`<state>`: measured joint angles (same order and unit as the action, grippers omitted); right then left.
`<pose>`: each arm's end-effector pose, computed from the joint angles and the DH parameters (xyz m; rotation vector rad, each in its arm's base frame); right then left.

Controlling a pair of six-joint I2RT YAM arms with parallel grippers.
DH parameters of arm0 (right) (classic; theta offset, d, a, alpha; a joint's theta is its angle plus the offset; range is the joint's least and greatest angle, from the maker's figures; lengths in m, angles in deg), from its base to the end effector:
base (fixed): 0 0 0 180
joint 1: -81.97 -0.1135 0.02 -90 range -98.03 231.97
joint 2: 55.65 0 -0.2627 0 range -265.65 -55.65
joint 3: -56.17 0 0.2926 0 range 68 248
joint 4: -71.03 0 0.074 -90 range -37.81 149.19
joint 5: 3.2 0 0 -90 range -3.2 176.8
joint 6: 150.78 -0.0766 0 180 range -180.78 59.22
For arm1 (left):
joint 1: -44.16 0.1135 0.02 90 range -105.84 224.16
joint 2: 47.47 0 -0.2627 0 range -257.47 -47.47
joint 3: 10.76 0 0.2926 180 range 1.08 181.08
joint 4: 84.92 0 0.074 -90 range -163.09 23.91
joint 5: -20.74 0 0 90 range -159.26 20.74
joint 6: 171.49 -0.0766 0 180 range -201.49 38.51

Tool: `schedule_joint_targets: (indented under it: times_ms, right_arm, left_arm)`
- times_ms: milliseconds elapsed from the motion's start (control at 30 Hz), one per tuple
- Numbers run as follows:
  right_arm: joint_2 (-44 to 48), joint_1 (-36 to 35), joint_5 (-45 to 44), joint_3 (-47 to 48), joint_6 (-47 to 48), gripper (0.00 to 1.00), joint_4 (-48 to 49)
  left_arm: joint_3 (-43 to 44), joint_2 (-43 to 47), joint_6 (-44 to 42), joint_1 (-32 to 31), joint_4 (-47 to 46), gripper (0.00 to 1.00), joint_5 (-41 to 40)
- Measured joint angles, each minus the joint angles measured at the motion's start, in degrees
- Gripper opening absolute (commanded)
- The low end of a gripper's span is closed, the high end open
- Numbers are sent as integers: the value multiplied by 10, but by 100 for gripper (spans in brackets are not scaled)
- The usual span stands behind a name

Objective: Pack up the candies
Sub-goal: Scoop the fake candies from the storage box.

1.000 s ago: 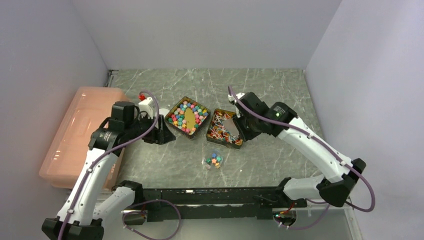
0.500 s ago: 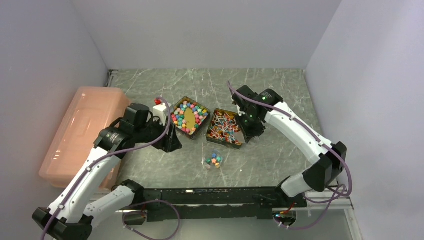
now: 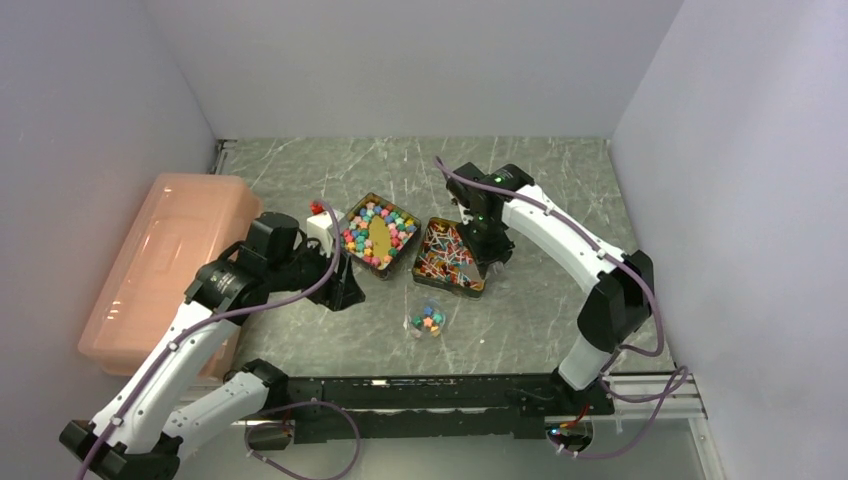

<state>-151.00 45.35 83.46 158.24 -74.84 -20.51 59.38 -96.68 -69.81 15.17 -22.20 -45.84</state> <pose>0.2825 0.2044 0.2594 -0.5897 2.9771 -0.0212 0.1858 -0.1377 0.3208 0.5715 2.3003 -0.8257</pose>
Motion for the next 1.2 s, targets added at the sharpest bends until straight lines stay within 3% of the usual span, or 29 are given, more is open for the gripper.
schedule_joint_targets:
  times_ms: [900,1200]
  right_arm:
    - [-96,12,9,30,46,0,83]
    - [-97,13,8,-23,49,0,154]
  left_arm:
    - [-2,-5,0,-2,0,72,-9]
    - [-2,-17,0,-2,0,72,-19]
